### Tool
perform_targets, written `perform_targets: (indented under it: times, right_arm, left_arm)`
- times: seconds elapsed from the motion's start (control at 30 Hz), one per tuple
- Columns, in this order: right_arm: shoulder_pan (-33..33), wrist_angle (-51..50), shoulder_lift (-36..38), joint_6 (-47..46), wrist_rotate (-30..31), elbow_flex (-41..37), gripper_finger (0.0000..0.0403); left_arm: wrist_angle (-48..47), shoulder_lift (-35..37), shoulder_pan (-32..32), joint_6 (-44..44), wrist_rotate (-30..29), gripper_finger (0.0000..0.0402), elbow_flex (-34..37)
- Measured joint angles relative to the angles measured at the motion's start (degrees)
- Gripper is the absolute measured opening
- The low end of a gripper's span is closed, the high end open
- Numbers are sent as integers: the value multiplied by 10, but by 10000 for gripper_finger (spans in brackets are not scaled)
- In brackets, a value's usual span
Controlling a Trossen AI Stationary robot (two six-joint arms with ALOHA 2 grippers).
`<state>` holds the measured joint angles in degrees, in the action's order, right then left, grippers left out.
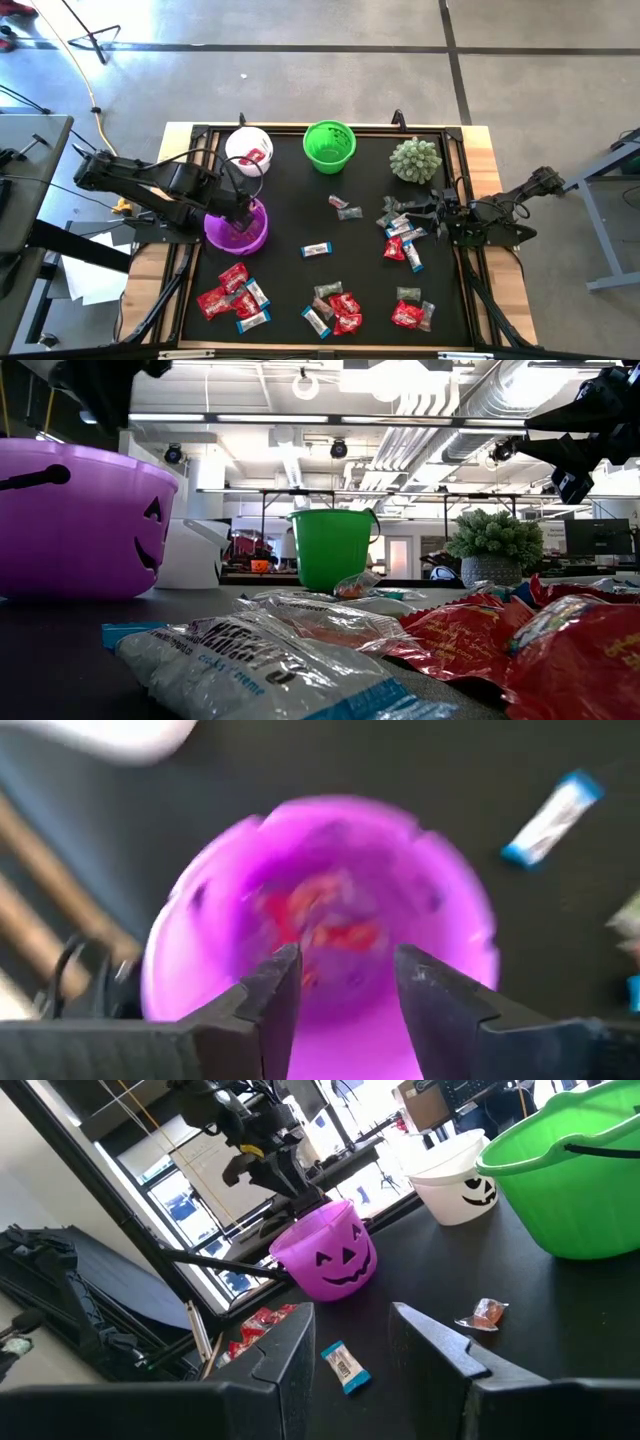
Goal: Sort candy
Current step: Put the orange gummy into the violet bucket
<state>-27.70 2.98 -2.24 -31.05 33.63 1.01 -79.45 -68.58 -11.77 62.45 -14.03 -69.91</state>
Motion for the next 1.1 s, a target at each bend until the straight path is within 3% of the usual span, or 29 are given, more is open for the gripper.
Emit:
perform_targets:
  times: [0.3, 0.53, 0.73, 0.9, 0.97, 1.1]
  right_arm:
    - [0, 0, 0, 0, 0, 0, 126]
    - [0, 0, 0, 0, 0, 0, 126]
    - [0, 0, 0, 0, 0, 0, 126]
    - [0, 0, 0, 0, 0, 0, 126]
    - [0, 0, 0, 0, 0, 0, 126]
    - [0, 0, 0, 0, 0, 0, 126]
  left_arm:
    - [244, -27, 63, -176, -32, 148, 0]
    - [395, -129, 132, -277, 23, 148, -1]
    - [568, -234, 173, -206, 117, 147, 0]
    - [719, -306, 196, -99, 156, 148, 0]
    - [752, -326, 202, -95, 162, 147, 0]
    - [756, -342, 210, -275, 161, 147, 0]
